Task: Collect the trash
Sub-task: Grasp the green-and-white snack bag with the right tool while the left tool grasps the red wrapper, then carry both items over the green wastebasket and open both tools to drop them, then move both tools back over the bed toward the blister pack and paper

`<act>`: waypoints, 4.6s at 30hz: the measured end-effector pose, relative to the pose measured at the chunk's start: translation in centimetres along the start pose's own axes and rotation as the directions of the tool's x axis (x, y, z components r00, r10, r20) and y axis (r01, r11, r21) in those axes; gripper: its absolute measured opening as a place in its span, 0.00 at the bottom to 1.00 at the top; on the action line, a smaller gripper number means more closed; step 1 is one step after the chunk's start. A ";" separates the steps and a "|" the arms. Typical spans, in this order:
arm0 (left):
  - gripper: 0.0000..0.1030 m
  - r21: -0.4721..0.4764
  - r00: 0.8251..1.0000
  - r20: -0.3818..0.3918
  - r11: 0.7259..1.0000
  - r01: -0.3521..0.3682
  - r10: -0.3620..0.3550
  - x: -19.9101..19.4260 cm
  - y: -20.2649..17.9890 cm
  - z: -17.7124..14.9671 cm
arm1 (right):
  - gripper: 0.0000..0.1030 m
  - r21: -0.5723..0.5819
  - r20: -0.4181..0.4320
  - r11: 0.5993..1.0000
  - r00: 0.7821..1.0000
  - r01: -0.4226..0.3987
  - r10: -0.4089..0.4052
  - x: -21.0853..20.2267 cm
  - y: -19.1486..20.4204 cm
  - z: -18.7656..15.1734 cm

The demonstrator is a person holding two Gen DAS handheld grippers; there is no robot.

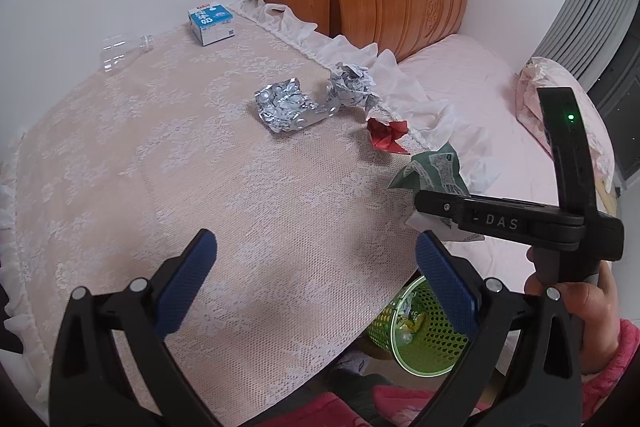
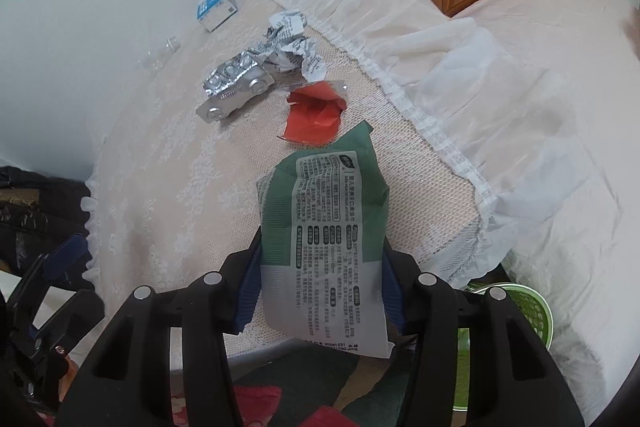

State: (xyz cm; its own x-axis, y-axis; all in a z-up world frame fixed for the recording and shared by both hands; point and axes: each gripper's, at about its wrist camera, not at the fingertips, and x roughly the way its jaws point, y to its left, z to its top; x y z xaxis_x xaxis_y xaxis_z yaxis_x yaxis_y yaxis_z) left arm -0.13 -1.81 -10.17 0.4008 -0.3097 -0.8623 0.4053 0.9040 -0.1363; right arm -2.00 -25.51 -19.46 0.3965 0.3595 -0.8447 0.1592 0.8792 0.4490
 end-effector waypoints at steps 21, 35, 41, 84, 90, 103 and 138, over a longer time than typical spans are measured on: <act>0.76 0.117 0.992 -0.123 0.993 0.016 -0.001 16.9 -7.7 8.0 | 0.50 0.318 0.131 0.939 0.974 0.134 -0.183 -9.8 -11.2 -6.4; 0.33 0.197 0.999 -0.051 0.980 0.015 -0.005 12.5 -8.2 7.6 | 0.50 0.290 0.123 0.948 0.977 0.130 -0.172 -9.0 -11.7 -6.1; 0.34 0.203 0.997 -0.057 0.977 0.069 -0.059 7.1 -9.2 4.2 | 0.50 0.230 0.129 0.965 0.979 0.124 -0.156 -9.2 -10.5 -6.6; 0.34 0.432 0.911 -0.402 0.857 0.280 -0.095 14.7 -23.0 -10.6 | 0.94 0.434 -0.096 0.797 0.901 0.421 -0.424 -6.3 -24.9 -20.8; 0.34 0.439 0.855 -0.516 0.844 0.310 -0.046 22.6 -25.4 -15.6 | 0.96 0.444 -0.103 0.777 0.887 0.446 -0.450 -9.8 -26.2 -21.7; 0.81 0.467 0.783 -0.619 0.828 0.309 0.056 29.6 -27.5 -23.7 | 0.96 0.469 -0.145 0.773 0.901 0.427 -0.409 -9.4 -27.9 -23.4; 0.93 0.069 0.990 0.123 0.995 -0.076 0.067 -0.8 -3.2 1.2 | 0.98 -0.117 0.271 0.969 0.946 0.218 -0.180 -11.1 -3.0 -4.1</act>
State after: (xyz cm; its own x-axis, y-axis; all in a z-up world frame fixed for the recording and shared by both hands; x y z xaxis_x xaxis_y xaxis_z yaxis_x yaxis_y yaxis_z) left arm -0.74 -4.84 -8.44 0.5249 -0.2825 -0.8029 0.4294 0.9024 -0.0368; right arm -10.61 -30.82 -12.60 0.5909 0.0970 -0.8009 0.1347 0.9669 0.2165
